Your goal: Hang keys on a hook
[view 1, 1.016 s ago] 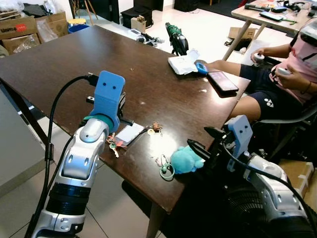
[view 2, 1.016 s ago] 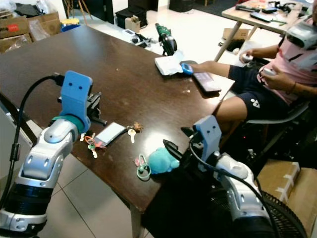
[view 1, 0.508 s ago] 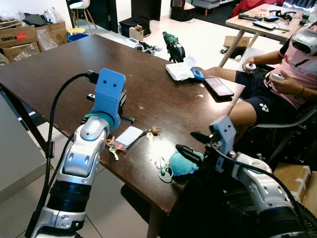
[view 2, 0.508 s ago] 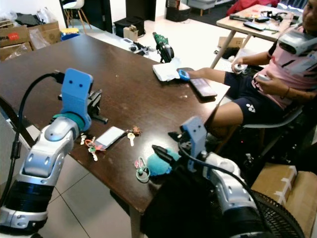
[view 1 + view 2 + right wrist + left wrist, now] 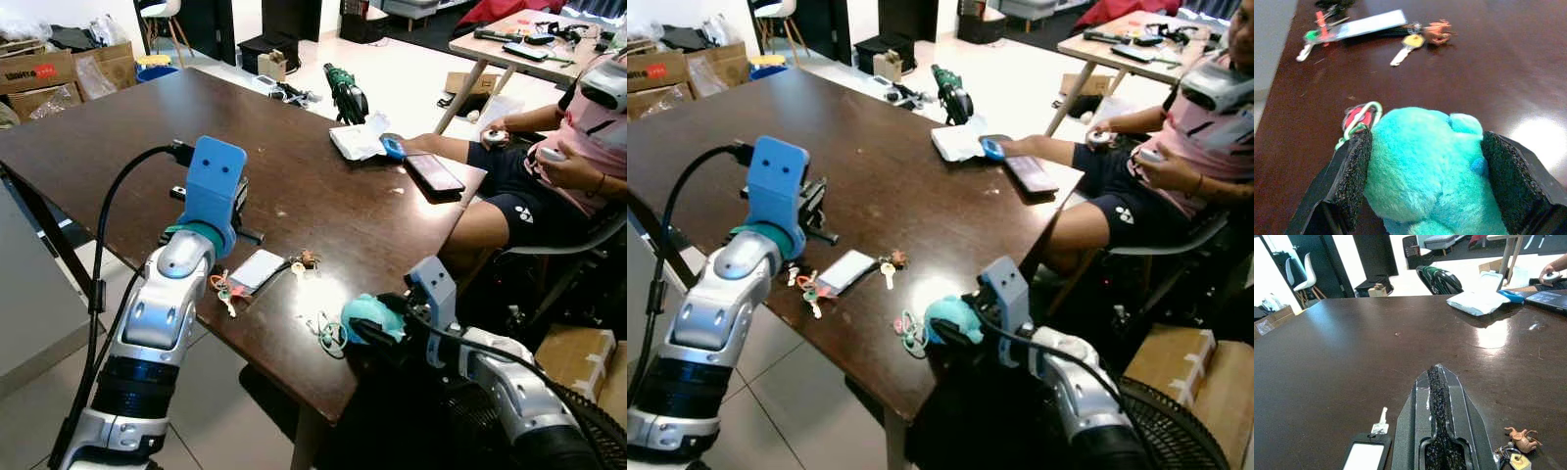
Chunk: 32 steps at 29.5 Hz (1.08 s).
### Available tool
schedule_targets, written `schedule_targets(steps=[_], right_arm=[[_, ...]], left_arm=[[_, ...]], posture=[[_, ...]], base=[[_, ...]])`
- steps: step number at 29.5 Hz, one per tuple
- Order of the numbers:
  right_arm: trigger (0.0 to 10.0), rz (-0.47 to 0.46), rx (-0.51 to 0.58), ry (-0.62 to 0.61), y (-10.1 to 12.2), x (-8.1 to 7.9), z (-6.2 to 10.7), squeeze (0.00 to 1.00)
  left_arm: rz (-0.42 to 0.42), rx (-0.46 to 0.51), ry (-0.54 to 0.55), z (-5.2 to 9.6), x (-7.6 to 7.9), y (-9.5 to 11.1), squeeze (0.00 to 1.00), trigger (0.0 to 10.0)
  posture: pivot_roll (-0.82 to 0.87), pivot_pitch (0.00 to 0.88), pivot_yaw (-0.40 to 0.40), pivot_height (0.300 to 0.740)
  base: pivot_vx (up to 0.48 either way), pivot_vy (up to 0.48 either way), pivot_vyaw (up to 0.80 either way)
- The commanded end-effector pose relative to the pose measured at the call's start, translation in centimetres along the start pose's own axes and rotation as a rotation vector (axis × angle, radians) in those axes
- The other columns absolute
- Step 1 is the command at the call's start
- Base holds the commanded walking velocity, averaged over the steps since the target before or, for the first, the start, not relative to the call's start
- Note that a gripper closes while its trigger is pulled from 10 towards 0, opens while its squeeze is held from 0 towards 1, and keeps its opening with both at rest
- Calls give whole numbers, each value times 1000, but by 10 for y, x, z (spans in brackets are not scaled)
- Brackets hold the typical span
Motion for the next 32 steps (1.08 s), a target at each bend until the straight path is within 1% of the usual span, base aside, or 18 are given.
schedule_targets(steps=[1,2,5,6,8,9,10,12,13,14,19,23,30,32], right_arm=[[10000,-93,-13,-28,-7,4,-1,0],[10000,-129,-8,-34,-7,5,-3,0],[10000,-153,-5,-38,-7,5,-4,0],[10000,-188,-10,-60,-7,8,-6,0],[10000,-217,-19,-85,-7,11,-7,0],[10000,-248,-25,-109,-7,14,-8,0],[5098,-270,-32,-128,-7,16,-8,0],[5098,-285,-36,-140,-8,18,-8,0],[0,-311,-41,-162,-8,20,-8,0],[0,-336,-42,-178,-8,21,-8,0],[0,-379,-43,-199,-7,23,-9,0],[0,-386,-32,-209,-3,24,-9,0],[0,-399,26,-223,14,26,-9,0],[0,-399,31,-224,15,26,-9,0]], left_arm=[[5,6,5,-2,-3,2,0,10000],[5,6,7,-2,-3,3,0,10000],[4,7,7,-2,-3,3,0,10000],[4,7,10,-2,-4,3,0,10000],[3,7,12,-1,-5,3,0,10000],[3,6,15,-1,-6,3,0,10000],[3,5,18,-1,-7,3,0,10000],[2,4,21,-1,-8,3,0,10000],[2,4,24,-1,-9,4,0,10000],[2,3,25,-1,-10,4,0,10000],[2,0,27,-1,-10,3,0,10000],[2,-2,27,0,-11,3,0,10000],[2,-6,25,0,-11,1,0,10000],[1,-7,25,0,-11,1,0,10000]], posture=[[45,66,60,740],[45,66,60,740],[45,66,60,740],[47,72,60,740],[47,73,61,740],[47,73,61,740],[48,79,62,740],[48,79,62,740],[47,88,65,740],[48,90,66,740],[48,95,68,740],[49,97,68,740],[47,98,70,740],[47,98,70,740]], base=[[0,0,0],[0,0,0],[0,0,0],[0,0,0],[0,0,0],[0,0,0],[0,0,0],[0,0,0],[0,0,0],[0,0,0],[0,0,0],[0,0,0],[0,0,0],[0,0,0]])
Point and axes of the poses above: a point about 5 cm out from each wrist's last joint towards the gripper, its own z axis pointing back from the gripper into the wrist, its own y axis along the axis of the wrist's last joint, x = y × z, the point moved 3 cm from there along -z, pointing out of the wrist towards the gripper, and after that the axes turned 8 degrees about z, right-handed, at the moved point
